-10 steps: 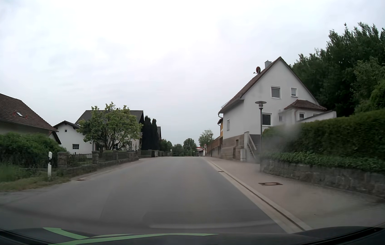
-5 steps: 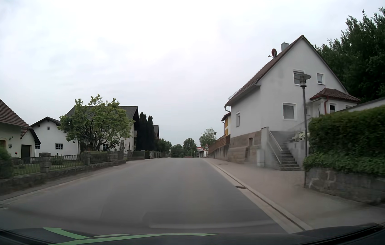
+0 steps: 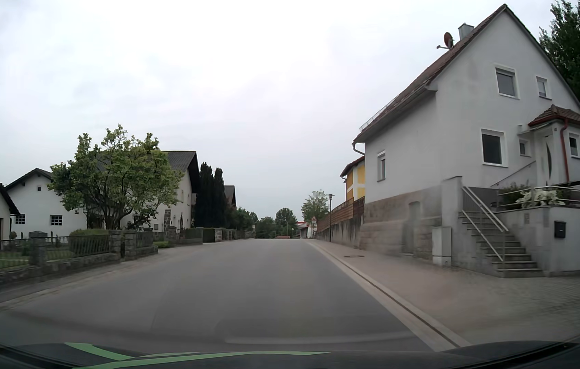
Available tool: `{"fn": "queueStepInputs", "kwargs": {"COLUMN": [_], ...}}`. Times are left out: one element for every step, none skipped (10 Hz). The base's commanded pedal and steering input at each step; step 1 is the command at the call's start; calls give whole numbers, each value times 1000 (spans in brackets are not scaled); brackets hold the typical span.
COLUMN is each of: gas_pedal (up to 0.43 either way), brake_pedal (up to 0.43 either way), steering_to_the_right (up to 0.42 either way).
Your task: Follow the waypoints while adhering to traffic rules and regulations
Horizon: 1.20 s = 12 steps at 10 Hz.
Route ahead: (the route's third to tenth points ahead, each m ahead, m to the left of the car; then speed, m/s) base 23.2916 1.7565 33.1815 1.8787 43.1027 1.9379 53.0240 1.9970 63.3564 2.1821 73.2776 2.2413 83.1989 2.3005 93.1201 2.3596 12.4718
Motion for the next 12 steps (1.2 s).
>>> {"fn": "queueStepInputs", "kwargs": {"gas_pedal": [110,110,98,87,87,87,87,87,87,87,87,87], "brake_pedal": [0,0,0,0,0,0,0,0,0,0,0,0], "steering_to_the_right": [0,0,0,-1,-1,-1,-1,-1,-1,-1,-1,-1]}}
